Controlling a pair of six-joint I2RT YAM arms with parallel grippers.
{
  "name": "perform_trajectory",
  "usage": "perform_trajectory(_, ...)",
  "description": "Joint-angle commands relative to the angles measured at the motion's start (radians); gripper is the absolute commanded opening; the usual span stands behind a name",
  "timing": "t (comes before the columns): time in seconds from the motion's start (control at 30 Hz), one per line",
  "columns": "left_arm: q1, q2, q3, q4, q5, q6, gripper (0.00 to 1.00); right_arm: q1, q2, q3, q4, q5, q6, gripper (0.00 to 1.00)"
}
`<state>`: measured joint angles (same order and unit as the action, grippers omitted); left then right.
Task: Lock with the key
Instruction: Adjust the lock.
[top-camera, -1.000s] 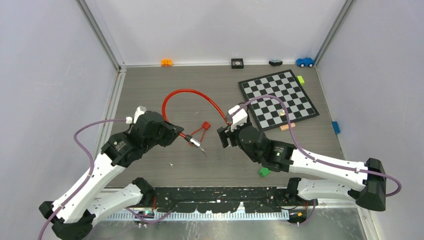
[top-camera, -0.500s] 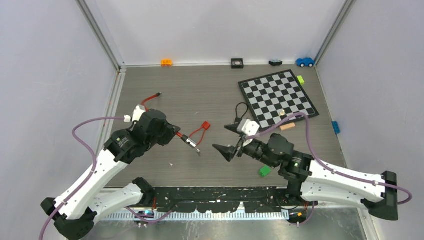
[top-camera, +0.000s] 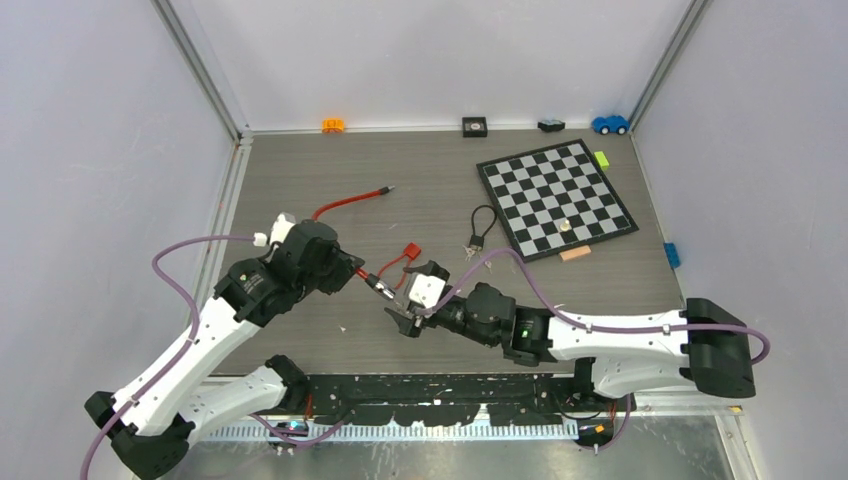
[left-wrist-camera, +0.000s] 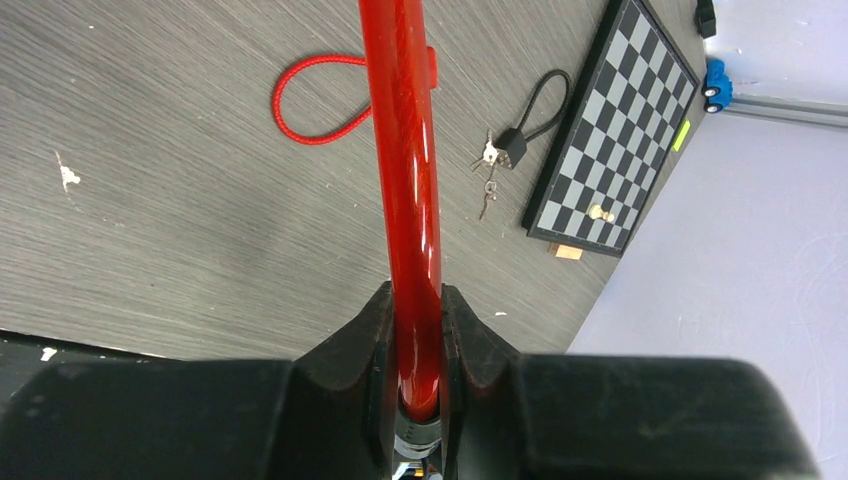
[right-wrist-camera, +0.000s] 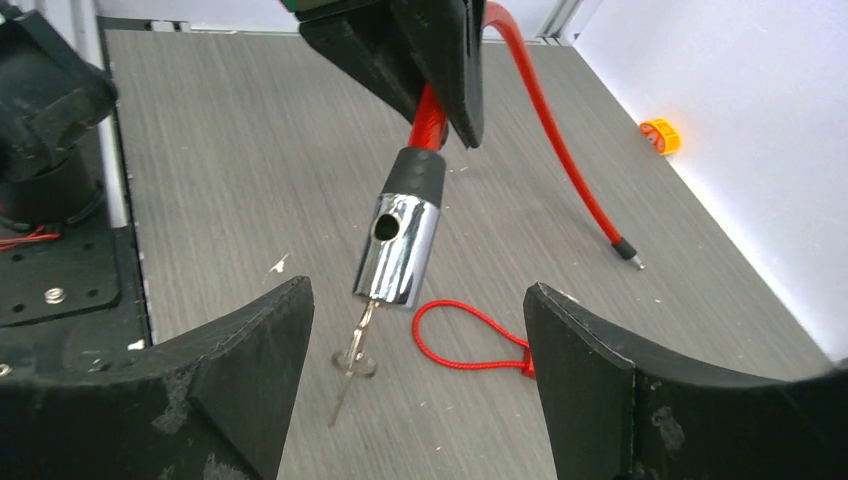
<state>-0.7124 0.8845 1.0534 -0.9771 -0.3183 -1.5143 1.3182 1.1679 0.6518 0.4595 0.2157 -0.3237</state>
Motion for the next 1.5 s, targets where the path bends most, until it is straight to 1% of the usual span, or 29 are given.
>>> perform_trajectory(0.0, 0.0, -0.009, 0.001, 0.075, -0.013, -0.011, 0.0, 0.003, 0.051, 0.072, 0.125, 0.054, -0.055, 0.81)
perform_trajectory(0.17, 0.001, -0.011, -0.008, 0.084, 0.0, -0.02, 0.0, 0.003, 0.108, 0.084, 0.156, 0.076, -0.067, 0.76)
perform_trajectory(0.3, 0.001, -0.012, -0.013, 0.088, 0.002, -0.021, 0.0, 0.003, 0.138, 0.106, 0.133, 0.057, -0.062, 0.72)
perform_trajectory(0.47, 0.0, -0.014, -0.015, 0.094, 0.011, -0.024, 0.0, 0.003, 0.162, 0.115, 0.133, 0.067, -0.059, 0.62)
perform_trajectory(0.63, 0.0, -0.019, -0.025, 0.094, 0.016, -0.024, 0.0, 0.003, 0.165, 0.116, 0.145, 0.066, -0.049, 0.32)
perform_trajectory(0.67, 0.001, -0.021, -0.027, 0.094, 0.016, -0.024, 0.0, 0.003, 0.164, 0.115, 0.142, 0.064, -0.041, 0.24)
perform_trajectory(0.7, 0.0, -0.021, -0.027, 0.096, 0.016, -0.025, 0.0, 0.002, 0.163, 0.114, 0.14, 0.065, -0.031, 0.12)
perform_trajectory(0.73, 0.001, -0.023, -0.029, 0.097, 0.016, -0.026, 0.0, 0.003, 0.163, 0.111, 0.14, 0.066, -0.016, 0.03)
perform_trajectory(0.77, 0.001, -0.027, -0.031, 0.099, 0.015, -0.026, 0.0, 0.003, 0.162, 0.112, 0.14, 0.077, 0.006, 0.01)
perform_trajectory(0.83, 0.001, -0.033, -0.039, 0.104, 0.011, -0.026, 0.0, 0.003, 0.16, 0.113, 0.14, 0.118, 0.064, 0.01)
perform_trajectory(0.97, 0.001, -0.06, -0.066, 0.127, 0.005, -0.017, 0.0, 0.001, 0.148, 0.137, 0.096, 0.18, 0.263, 0.01)
perform_trajectory(1.03, 0.001, -0.067, -0.072, 0.132, 0.001, -0.009, 0.0, 0.001, 0.134, 0.111, 0.13, 0.17, 0.377, 0.01)
perform_trajectory(1.07, 0.001, -0.073, -0.074, 0.134, -0.001, -0.004, 0.0, 0.001, 0.127, 0.098, 0.165, 0.159, 0.471, 0.01)
perform_trajectory(1.17, 0.001, -0.092, -0.089, 0.159, 0.003, 0.03, 0.0, -0.008, 0.103, 0.059, 0.249, 0.121, 0.684, 0.01)
perform_trajectory(1.37, 0.0, -0.199, -0.172, 0.335, 0.022, 0.183, 0.0, -0.031, 0.082, 0.011, 0.361, 0.087, 1.115, 0.01)
perform_trajectory(1.43, 0.001, -0.236, -0.201, 0.405, 0.03, 0.245, 0.0, -0.036, 0.089, -0.023, 0.425, 0.108, 1.29, 0.01)
perform_trajectory(1.47, 0.0, -0.254, -0.212, 0.425, 0.033, 0.262, 0.0, -0.036, 0.094, -0.035, 0.445, 0.132, 1.339, 0.01)
